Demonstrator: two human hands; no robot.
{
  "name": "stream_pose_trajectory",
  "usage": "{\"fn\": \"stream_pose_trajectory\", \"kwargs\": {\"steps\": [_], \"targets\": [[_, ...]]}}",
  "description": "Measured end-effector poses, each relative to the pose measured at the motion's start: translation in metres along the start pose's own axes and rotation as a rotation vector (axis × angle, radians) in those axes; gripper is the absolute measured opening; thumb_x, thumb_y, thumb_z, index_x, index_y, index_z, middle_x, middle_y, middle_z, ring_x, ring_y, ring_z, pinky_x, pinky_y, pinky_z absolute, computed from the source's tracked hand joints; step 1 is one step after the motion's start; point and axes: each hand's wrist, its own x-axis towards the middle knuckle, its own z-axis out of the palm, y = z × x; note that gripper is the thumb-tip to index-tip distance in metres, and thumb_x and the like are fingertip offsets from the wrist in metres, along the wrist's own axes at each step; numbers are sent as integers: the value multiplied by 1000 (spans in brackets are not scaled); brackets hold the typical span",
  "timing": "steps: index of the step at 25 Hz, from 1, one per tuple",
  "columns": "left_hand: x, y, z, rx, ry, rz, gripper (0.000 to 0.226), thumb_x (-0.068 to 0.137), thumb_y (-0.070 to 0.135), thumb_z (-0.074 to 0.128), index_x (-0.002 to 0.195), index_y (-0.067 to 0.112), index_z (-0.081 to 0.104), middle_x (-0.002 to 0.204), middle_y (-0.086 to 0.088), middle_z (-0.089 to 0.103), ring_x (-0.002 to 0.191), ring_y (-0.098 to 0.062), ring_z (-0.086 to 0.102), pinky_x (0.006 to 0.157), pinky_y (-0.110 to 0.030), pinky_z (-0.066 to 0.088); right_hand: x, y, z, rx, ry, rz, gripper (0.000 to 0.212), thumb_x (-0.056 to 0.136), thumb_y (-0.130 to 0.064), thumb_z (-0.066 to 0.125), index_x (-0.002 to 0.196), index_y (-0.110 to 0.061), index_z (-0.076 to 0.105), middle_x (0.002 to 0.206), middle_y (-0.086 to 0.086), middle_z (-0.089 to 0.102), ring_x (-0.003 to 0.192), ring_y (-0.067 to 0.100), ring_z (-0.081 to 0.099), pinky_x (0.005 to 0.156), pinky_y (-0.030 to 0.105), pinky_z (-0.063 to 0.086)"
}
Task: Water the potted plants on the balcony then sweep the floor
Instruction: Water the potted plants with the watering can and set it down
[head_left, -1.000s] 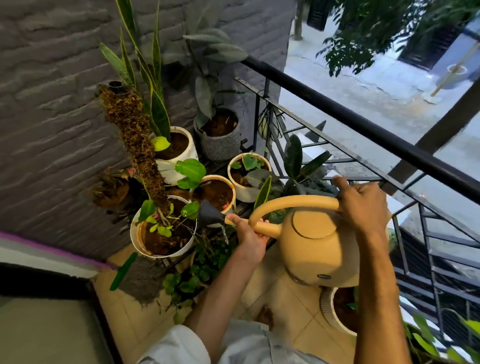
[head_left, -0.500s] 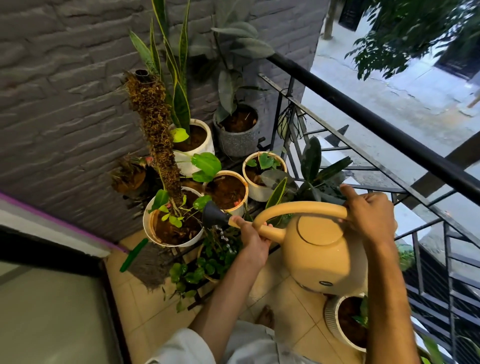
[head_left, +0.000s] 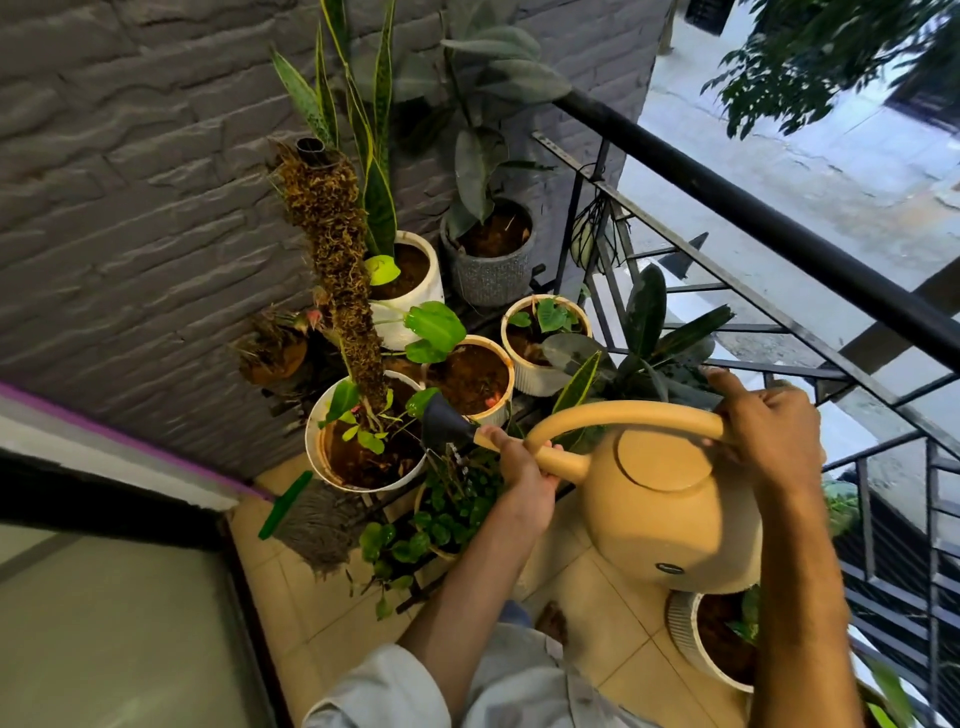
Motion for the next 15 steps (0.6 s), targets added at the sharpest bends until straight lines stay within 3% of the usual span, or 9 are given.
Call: {"fn": "stream_pose_trajectory", "kwargs": {"steps": [6,11,12,15], "targets": [[-1,26,12,94,-30,6,85,99,72,37,158,11,34,135,-22,59,91,-27,64,93,-43,51,-12,-2,7,112,20,76,71,82,-68,69,74,3,72,64,18,73,69,53,70,69,71,58],[-1,47,11,198,-34,4,90,95,76,38,160,15,31,140,-22,57,91,-26,67,71,-35,54,-33,-19,15,168,83,180,74,77,-71,70,72,3,71,67,18,74,74,50,72,74,70,60],[1,48,9,228,-32,15,91,94,78,36,161,16,30,139,-21,58,93,-26,67,74,-36,55,-37,-22,17,171,97,195,72,78,-71,70,71,1,71,67,18,74,74,48,73,76,68,60],[0,49,2,303,-6,47,100,88,87,32,161,18,32,119,-13,66,108,-28,68,105,-44,50,-44,-26,18,207,135,226,62,84,-62,73,62,-4,67,66,25,70,62,46,67,75,65,59]]}}
